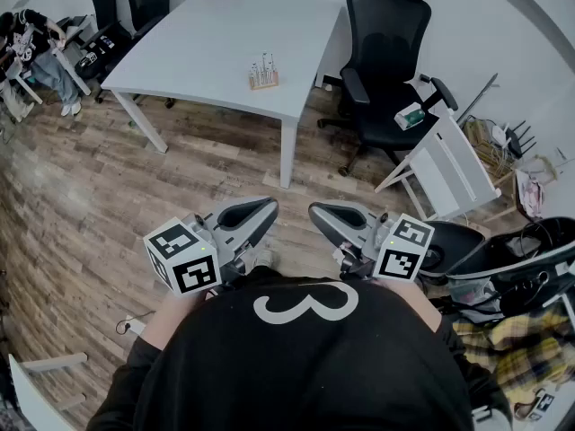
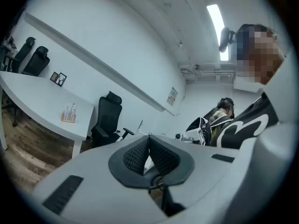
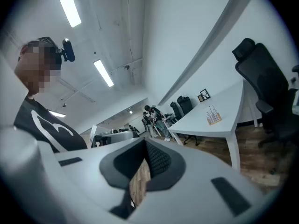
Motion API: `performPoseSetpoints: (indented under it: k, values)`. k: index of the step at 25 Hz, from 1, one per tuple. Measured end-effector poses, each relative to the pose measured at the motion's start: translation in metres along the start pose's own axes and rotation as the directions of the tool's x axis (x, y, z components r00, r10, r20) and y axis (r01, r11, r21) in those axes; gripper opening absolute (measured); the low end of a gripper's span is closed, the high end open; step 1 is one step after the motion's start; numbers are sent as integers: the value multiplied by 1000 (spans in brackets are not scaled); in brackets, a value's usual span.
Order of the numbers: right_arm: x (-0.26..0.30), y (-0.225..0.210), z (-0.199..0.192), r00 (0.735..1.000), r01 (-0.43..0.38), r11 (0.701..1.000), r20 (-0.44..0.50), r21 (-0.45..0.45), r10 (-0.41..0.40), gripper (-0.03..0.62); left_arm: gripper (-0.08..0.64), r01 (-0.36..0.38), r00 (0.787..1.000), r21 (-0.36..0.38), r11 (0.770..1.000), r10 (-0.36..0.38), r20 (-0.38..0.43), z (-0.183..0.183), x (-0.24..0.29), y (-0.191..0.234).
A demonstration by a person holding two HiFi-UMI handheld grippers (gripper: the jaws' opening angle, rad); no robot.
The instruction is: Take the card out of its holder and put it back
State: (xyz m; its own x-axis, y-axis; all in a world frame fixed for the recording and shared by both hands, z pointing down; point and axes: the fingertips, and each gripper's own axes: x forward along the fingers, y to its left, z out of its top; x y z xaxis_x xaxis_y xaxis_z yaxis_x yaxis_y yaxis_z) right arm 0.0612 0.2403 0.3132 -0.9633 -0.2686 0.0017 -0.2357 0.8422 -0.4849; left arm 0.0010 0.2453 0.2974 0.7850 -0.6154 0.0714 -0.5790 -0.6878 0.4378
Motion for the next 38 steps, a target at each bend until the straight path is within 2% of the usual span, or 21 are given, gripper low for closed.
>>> performPoseSetpoints:
  k: [9, 12, 21, 31, 38]
  values:
    - [-16, 3, 9, 1000, -7, 999, 28, -36, 8, 8, 14, -18, 1000, 32, 999, 18, -6, -2, 11, -12]
    - [-11, 2, 8, 1000, -2, 998, 15, -62, 3, 8, 14, -24, 1000, 27, 999, 25, -19, -4, 9, -7]
    - [-9, -26, 11, 1000, 12, 999, 29, -50, -10, 9, 14, -38, 999, 15, 999, 38, -38, -7, 25, 15]
    - [23, -107, 39, 999, 41, 999, 19, -2, -41, 9, 14, -38, 998, -34, 999, 37, -50, 22, 72, 95]
    - [57, -176, 64, 996, 83, 995, 19, 53, -84, 9, 14, -32, 995, -60, 998, 26, -99, 45, 110, 170]
